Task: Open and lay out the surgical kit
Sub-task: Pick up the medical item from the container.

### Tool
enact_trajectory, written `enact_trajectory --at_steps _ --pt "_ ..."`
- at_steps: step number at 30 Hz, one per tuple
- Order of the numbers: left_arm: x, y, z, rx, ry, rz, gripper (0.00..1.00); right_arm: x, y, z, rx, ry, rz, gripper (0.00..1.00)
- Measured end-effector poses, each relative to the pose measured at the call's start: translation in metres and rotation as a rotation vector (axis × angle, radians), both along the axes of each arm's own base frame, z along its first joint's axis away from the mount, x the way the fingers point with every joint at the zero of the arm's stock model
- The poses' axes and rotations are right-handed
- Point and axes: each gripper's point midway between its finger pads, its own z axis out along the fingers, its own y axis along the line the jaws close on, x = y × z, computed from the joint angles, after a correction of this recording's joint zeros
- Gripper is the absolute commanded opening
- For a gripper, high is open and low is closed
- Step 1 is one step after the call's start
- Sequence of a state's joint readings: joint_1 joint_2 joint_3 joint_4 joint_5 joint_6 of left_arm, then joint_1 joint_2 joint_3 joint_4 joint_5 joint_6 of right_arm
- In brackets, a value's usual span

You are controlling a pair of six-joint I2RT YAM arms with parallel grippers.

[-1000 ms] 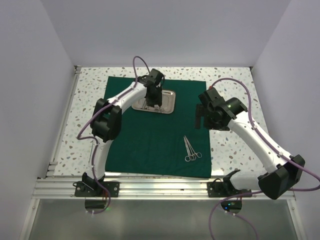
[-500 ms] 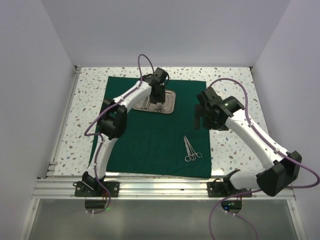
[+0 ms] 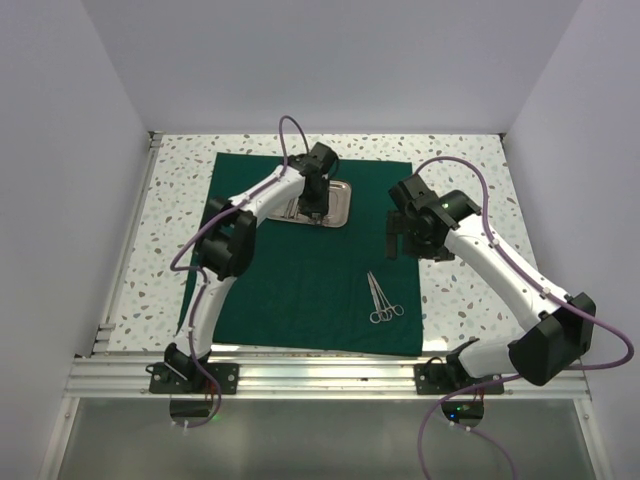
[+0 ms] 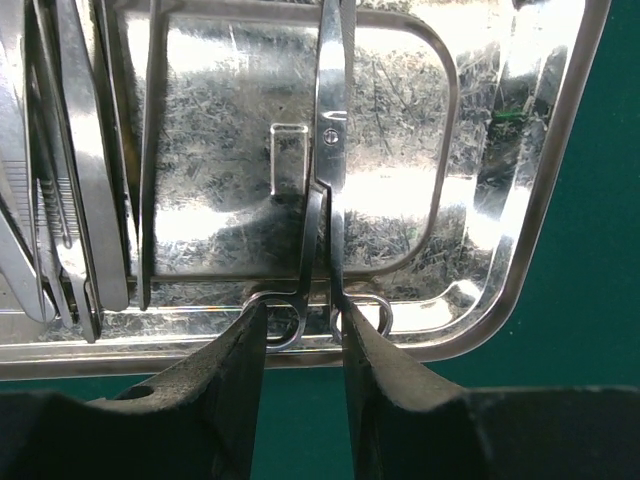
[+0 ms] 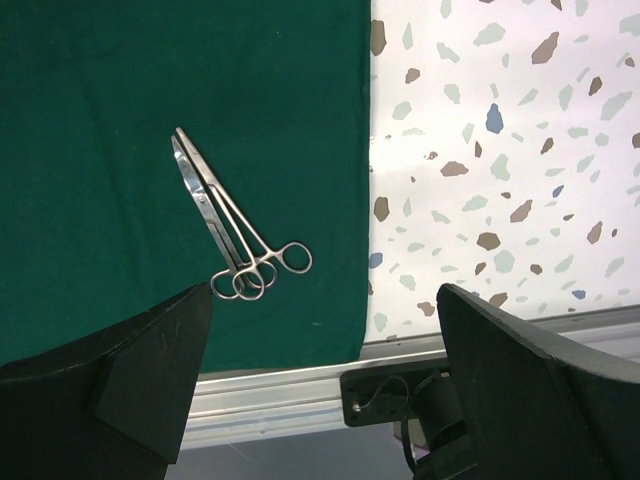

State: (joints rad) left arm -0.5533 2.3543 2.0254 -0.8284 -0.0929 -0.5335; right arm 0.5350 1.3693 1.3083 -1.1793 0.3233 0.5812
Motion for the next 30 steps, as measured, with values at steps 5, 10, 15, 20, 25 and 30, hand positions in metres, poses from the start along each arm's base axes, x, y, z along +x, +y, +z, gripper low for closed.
enact_trajectory --at_steps 5,10,15,20,25,30 --pt "-0.005 -0.006 0.000 0.000 0.006 -0.013 0.38 0.002 0.000 0.000 0.001 -0.004 0.002 0.98" --pt "-0.010 -0.010 -0.001 0.004 0.010 -0.024 0.38 0.005 -0.001 0.001 0.002 -0.012 0.003 0.98" --pt "-0.012 -0.007 -0.002 0.026 0.012 -0.017 0.36 0.007 -0.003 0.001 0.000 -0.016 0.005 0.98" --pt "-0.011 -0.003 -0.002 0.050 0.005 -0.007 0.36 0.008 -0.005 0.001 -0.002 -0.017 0.002 0.98" --pt "-0.009 -0.002 -0.008 0.060 0.004 -0.004 0.36 0.009 -0.008 -0.001 -0.006 -0.014 0.000 0.99" --pt "-0.006 -0.004 -0.010 0.057 -0.004 -0.003 0.33 0.010 -0.009 -0.002 -0.006 -0.016 -0.004 0.99"
